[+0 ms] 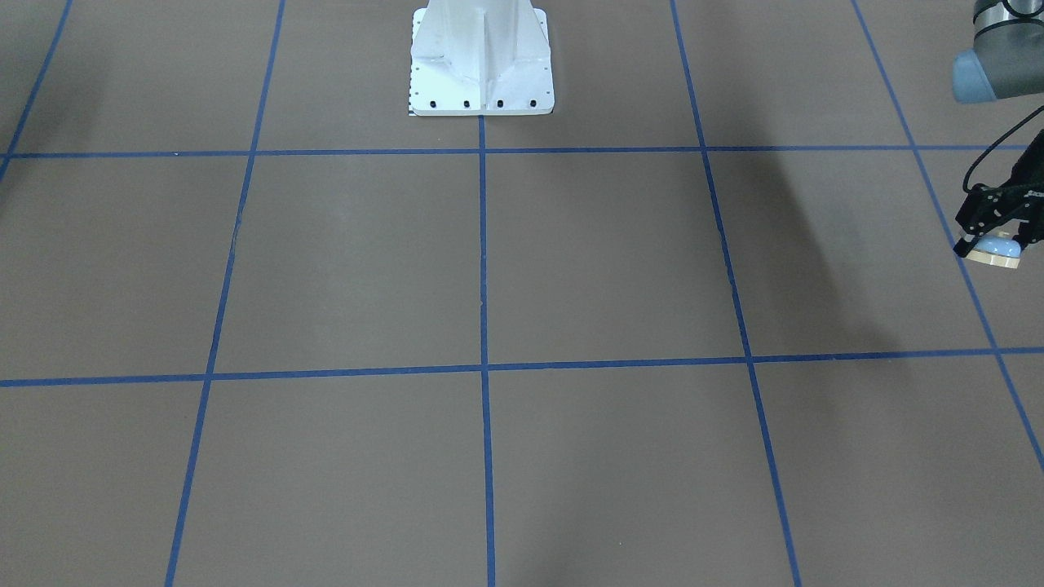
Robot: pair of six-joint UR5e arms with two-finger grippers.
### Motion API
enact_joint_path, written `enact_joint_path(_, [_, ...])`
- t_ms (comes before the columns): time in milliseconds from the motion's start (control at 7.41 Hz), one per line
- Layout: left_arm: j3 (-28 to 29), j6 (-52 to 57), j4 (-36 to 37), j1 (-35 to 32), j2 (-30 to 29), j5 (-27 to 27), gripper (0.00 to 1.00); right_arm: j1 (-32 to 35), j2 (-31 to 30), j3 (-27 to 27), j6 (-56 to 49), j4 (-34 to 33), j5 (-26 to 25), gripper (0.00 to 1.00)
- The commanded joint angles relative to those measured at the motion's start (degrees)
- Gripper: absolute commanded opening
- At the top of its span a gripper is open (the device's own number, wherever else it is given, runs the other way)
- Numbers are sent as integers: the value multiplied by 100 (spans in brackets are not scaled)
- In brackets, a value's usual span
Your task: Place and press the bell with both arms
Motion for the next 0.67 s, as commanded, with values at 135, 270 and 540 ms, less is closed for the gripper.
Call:
enact_joint_path(135, [443, -36, 1, -158, -958, 5, 0, 0, 121, -40, 239, 2, 17, 100])
enact_joint_path(270, [548, -36, 10, -158, -1091, 5, 0, 0, 139, -40, 258, -7, 17, 100])
enact_joint_path(540, [584, 25, 961, -150, -1651, 5, 0, 0, 148, -40, 267, -7, 9, 100])
